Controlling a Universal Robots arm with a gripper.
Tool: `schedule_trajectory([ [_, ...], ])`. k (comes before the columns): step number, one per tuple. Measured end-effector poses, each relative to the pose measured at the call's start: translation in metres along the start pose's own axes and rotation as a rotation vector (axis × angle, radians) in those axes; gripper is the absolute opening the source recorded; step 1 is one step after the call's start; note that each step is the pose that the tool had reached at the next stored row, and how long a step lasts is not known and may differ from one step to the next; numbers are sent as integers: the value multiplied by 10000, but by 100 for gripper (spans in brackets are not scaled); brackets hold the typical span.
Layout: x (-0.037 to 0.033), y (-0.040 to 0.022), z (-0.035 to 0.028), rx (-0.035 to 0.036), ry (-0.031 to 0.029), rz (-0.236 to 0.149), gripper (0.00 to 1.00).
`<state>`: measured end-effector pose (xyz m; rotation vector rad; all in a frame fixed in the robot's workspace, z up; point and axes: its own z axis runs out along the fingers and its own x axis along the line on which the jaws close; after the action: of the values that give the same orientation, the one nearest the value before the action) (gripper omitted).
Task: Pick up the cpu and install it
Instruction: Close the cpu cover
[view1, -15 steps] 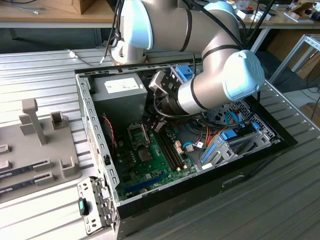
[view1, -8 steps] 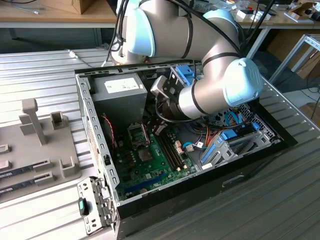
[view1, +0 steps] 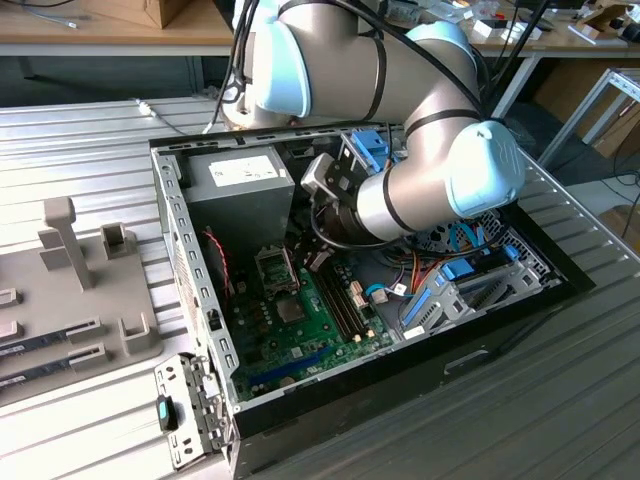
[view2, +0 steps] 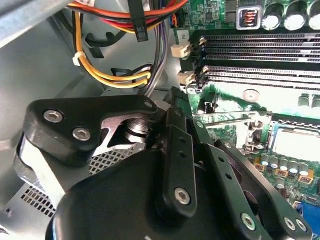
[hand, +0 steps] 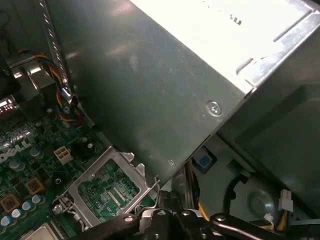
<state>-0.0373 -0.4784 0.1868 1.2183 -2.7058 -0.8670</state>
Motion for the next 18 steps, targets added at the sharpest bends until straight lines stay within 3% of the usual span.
schedule_trajectory([
  [6,-7,23,-50,-94,-95,-40,11],
  [8,-15,3,-44,-174,-122,-37,11],
  [12,-10,-31,1,-232,-99,-8,11],
  [18,4,-53,44,-243,-89,-3,11],
])
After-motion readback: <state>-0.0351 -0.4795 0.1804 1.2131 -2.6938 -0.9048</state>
